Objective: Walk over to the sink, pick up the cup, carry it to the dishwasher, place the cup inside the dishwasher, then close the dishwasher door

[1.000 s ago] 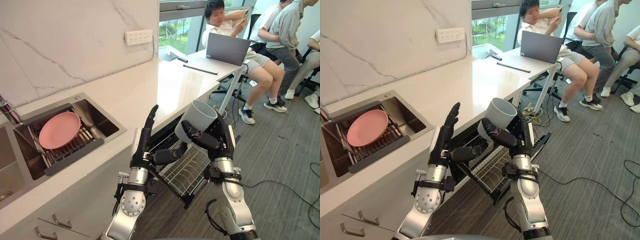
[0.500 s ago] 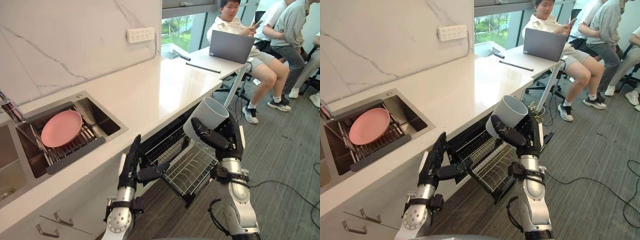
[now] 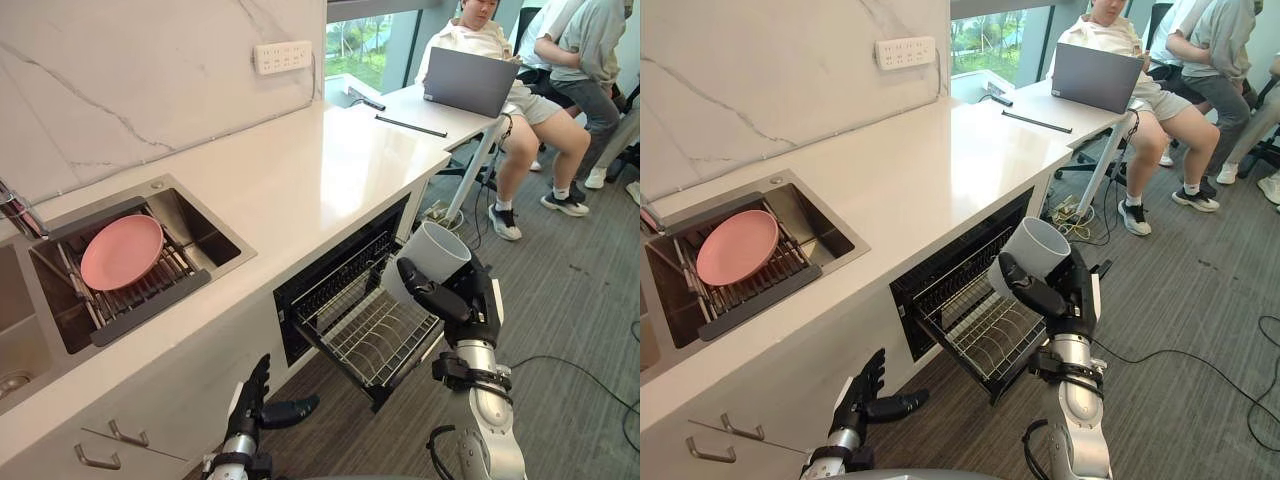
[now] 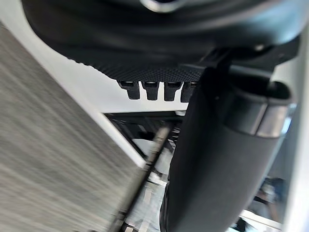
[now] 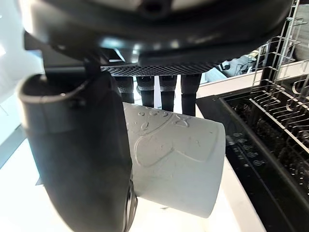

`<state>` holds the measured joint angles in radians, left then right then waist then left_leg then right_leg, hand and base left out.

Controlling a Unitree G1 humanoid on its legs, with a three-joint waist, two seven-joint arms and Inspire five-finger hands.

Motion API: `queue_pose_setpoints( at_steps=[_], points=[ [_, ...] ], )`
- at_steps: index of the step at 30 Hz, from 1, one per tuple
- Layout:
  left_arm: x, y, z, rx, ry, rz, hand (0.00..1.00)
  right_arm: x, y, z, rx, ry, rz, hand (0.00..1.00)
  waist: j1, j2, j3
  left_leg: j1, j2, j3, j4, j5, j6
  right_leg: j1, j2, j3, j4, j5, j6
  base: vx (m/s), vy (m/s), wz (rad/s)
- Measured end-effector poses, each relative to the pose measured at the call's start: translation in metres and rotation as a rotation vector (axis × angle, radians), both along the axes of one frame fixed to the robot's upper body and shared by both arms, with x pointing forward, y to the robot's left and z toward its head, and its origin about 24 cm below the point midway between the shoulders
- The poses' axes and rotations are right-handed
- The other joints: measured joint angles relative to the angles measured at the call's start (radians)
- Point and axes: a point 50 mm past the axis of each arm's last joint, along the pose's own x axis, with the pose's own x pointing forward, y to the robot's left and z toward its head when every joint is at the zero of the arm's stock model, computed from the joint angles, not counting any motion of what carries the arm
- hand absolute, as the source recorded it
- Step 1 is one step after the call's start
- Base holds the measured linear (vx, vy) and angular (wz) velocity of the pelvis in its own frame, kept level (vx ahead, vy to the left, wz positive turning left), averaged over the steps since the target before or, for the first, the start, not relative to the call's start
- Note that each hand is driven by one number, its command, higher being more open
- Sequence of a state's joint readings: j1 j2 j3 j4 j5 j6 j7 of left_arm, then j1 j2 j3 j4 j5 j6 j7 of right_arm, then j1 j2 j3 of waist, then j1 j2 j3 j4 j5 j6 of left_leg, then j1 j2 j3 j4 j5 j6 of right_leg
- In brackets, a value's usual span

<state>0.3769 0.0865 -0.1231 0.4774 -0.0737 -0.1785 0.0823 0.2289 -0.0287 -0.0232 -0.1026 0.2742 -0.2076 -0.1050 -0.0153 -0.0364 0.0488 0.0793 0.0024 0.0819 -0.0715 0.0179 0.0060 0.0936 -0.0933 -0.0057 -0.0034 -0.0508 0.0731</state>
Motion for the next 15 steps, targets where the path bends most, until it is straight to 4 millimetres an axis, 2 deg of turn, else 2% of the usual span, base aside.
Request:
queue_pose_setpoints(
  at_steps=[3,9,15],
  points=[
    [-0.015,0.009,-0.012,0.046,0.087,-0.005,1.00,-0.004,-0.005,-0.011,-0.007,0.051,-0.018,0.00,0.000,0.006,0.005,0.000,0.000,-0.003,-0.002,0.000,0.000,0.000,0.000,-0.003,0.000,-0.002,0.001,0.00,-0.009,0.02],
    [-0.012,0.016,-0.015,0.065,0.103,0.005,1.00,-0.007,-0.005,-0.024,-0.032,0.110,-0.009,0.00,0.001,0.010,0.026,-0.007,0.001,-0.007,-0.009,-0.001,-0.005,-0.009,0.001,-0.007,-0.001,-0.005,0.001,0.00,-0.010,0.01],
    [-0.007,0.018,-0.017,0.093,0.105,-0.013,1.00,-0.008,-0.007,-0.033,-0.138,0.170,0.024,0.00,0.001,0.012,0.028,-0.022,-0.003,-0.012,-0.012,-0.001,-0.004,-0.016,0.000,-0.014,-0.011,-0.008,0.003,0.01,-0.006,0.01]
  ],
)
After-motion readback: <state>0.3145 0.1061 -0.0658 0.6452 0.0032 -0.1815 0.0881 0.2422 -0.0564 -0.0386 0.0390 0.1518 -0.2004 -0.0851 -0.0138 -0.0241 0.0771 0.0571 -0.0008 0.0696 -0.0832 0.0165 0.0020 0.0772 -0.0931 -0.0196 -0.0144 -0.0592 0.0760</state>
